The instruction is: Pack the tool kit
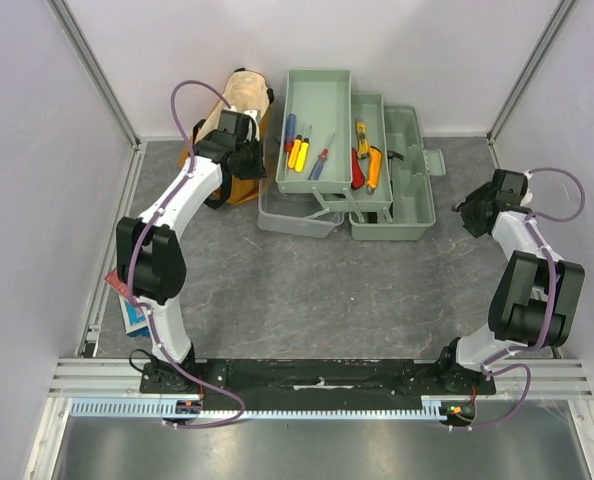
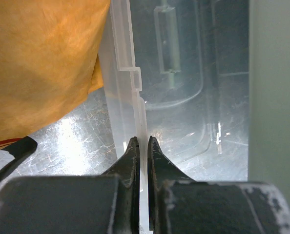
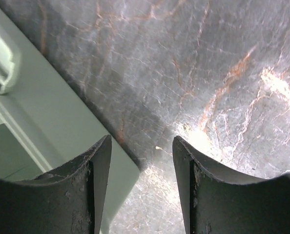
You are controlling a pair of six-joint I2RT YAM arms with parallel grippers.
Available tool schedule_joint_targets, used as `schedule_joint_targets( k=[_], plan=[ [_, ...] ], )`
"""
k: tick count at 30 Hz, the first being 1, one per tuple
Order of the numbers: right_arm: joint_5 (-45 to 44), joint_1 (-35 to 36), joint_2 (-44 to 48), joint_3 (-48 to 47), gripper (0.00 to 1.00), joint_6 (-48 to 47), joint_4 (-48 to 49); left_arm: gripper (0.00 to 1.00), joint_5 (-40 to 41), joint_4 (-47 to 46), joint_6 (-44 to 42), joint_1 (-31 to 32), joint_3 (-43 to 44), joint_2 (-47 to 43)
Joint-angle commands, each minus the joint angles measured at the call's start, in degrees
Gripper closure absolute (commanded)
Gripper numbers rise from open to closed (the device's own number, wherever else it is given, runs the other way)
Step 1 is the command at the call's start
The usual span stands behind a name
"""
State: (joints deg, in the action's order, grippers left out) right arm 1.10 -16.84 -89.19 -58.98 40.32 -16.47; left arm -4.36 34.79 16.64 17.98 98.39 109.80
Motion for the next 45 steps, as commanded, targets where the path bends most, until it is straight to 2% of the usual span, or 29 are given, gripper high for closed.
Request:
schedule_joint_targets(
  k=[1,6,9,17,26,31,38,45],
  plan=[
    [2.58,-0.21,-1.6,2.29,0.41,0.91,0.21,0.98,0.4,-2.88,-6.71,0.3,6.02,-8.02],
    [8.03,1.46,-2.31,4.05,0.41,0.12,4.42,0.98,1.02,-2.18,-7.77,1.62,8.31,-8.29],
    [9.09,4.0,-2.31,4.66,0.41,0.38,6.27,0.98,6.97,-0.95,-9.6,4.07,10.76,-7.76],
    [4.87,8.31,-1.08,5.72,0.42,-0.24,7.59,0.98,18.94,2.48,-15.41,11.37,18.23,-5.91],
    [4.79,13.23,-0.9,7.39,0.43,0.82,10.58,0.98,24.66,2.48,-20.24,17.26,22.89,-5.3],
    [4.87,14.29,-0.81,8.7,0.44,1.7,11.28,0.98,31.68,3.18,-23.23,21.04,27.2,-3.45],
    [4.35,14.64,-1.43,8.97,0.43,1.78,11.55,0.98,38.71,1.43,-27.53,26.49,28.26,-2.14],
    [4.08,15.7,-3.45,8.8,0.44,2.31,11.72,0.98,51.72,-4.1,-36.05,31.5,29.23,1.64]
  ],
)
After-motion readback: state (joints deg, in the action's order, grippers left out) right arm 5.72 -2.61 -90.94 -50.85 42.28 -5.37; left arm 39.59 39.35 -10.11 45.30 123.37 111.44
